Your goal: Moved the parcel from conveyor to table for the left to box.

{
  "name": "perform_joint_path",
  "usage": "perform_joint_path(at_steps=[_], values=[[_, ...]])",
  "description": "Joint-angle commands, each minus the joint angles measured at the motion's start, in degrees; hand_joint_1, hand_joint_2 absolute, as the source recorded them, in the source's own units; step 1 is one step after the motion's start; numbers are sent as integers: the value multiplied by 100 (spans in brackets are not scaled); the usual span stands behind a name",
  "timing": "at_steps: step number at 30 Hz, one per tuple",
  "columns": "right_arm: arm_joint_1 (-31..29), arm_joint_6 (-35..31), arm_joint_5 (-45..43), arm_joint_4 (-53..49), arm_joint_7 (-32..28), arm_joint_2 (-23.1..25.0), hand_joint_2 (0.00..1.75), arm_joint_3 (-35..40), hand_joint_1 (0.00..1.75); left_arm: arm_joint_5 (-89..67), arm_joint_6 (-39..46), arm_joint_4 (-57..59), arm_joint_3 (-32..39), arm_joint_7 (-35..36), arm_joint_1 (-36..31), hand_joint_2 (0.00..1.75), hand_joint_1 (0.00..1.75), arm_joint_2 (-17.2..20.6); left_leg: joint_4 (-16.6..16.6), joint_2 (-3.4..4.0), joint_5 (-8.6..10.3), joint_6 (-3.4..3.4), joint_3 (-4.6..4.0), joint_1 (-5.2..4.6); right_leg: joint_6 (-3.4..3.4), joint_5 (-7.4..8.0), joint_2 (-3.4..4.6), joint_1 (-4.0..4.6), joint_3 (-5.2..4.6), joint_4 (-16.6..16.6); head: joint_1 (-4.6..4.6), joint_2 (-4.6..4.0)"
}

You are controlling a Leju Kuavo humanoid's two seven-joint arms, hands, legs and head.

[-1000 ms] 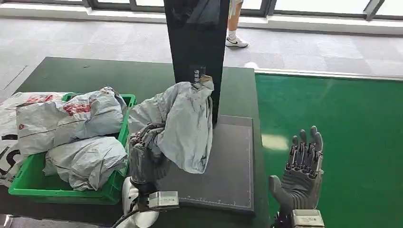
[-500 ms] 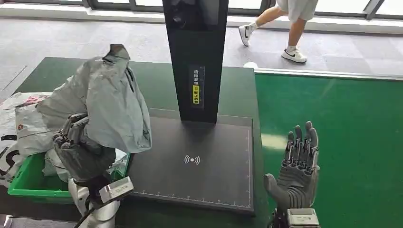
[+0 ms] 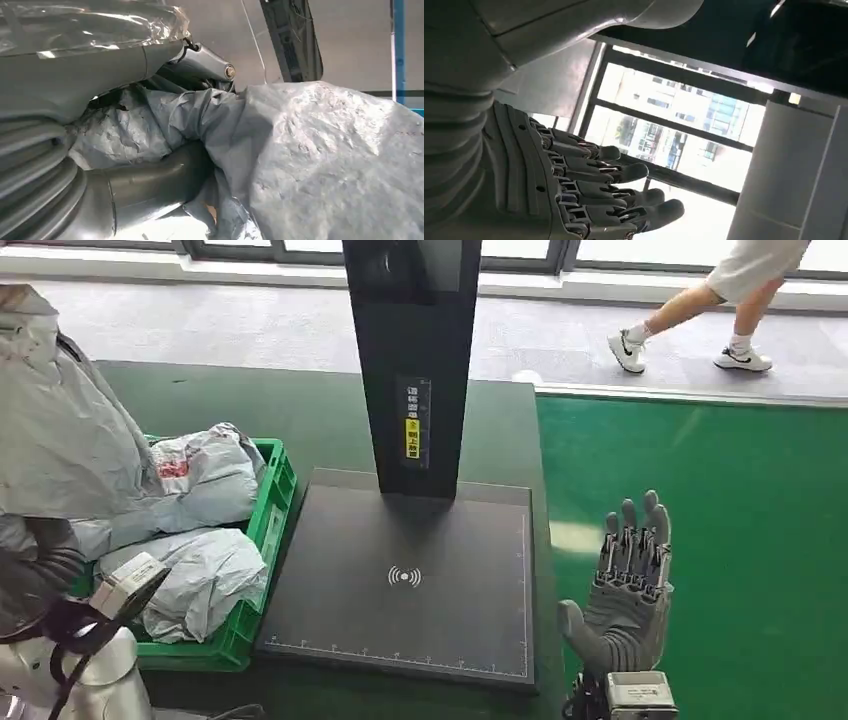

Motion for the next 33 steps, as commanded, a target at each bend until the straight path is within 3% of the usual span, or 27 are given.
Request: perform_joint_path(at_steps=[1,9,10,11,12,13,14,16,17,19,21,24,25,28,33], values=[[-169,1,-27,316,-18,-167,175,145,0,-12,-4,56,609,2,-309,175,175,-243,-13,3,11,-2,-2,-4,4,10,5,-4,-5,-9,0,0],[-169,1,-27,316,-18,-167,175,145,0,-12,-4,56,609,2,-309,175,175,-243,-10,4,7,-2,-2,-2,4,8,4,-2,-3,-7,0,0],[-147,-18,47,300,-18,-160,175,142,0,-659,-4,336,1076,2,-470,175,175,-243,-15,4,10,-2,0,-4,5,10,5,-4,-2,-11,0,0],[-130,57,82,270,-18,-98,175,120,0,-662,-4,373,1101,2,-434,175,175,-243,-21,4,14,-3,-2,-4,6,14,5,-4,-4,-16,0,0],[-103,79,170,279,-18,-50,175,72,0,-1273,-4,673,889,728,-456,175,175,-243,-10,3,7,-2,0,-2,4,7,3,-2,-1,-8,0,0],[-77,111,183,239,-18,-36,175,36,0,-1739,-4,689,774,976,-307,175,175,-243,-26,24,7,-5,15,-7,1,10,25,-7,3,-15,0,0],[-87,150,192,263,-18,-17,175,17,0,-1959,-4,824,699,1233,-256,175,175,-183,-12,-9,8,-2,4,-5,3,3,-9,-5,11,-7,0,0],[-48,185,241,232,-18,29,175,-19,0,-2651,-4,1220,472,1740,-571,175,175,-243,-27,-12,16,-2,12,-8,4,9,-11,-8,9,-20,0,0],[-21,276,315,194,-18,145,175,-78,0,-3184,-4,1646,241,2334,-657,175,175,-151,-15,-31,17,-2,-1,-5,3,5,-31,-6,3,-11,0,0],[21,236,247,148,-18,68,175,-120,0,-3260,-4,2289,-541,3378,-377,175,175,310,-19,-35,18,-2,3,-9,3,5,-35,-10,5,-12,0,0],[39,275,279,136,-18,69,175,-176,0,-3260,-4,3349,-1767,4963,-320,175,175,1283,-18,-34,15,-2,10,-9,2,2,-34,-11,11,-12,-2,0],[10,360,331,174,-18,114,175,-228,0,-3260,-4,4685,-2418,5767,-777,175,175,1536,-21,-54,26,-5,3,-8,1,6,-56,-10,8,-15,0,0],[-38,395,329,203,-18,125,175,-238,0,-3260,-403,5330,-2595,6102,-1027,175,175,1645,-26,-71,34,-5,-3,-10,2,8,-72,-12,5,-19,0,0],[-162,442,320,295,-18,152,175,-271,0,-3260,-1197,6556,-3058,6394,-1675,175,175,1849,-12,-46,20,-3,6,-8,2,4,-45,-10,9,-9,-2,0],[-151,456,292,317,-18,163,175,-303,0,-3260,-1785,7310,-3339,6389,-2125,175,175,1793,-15,-29,27,-6,-3,-7,3,15,-26,-8,-3,-10,0,0]])
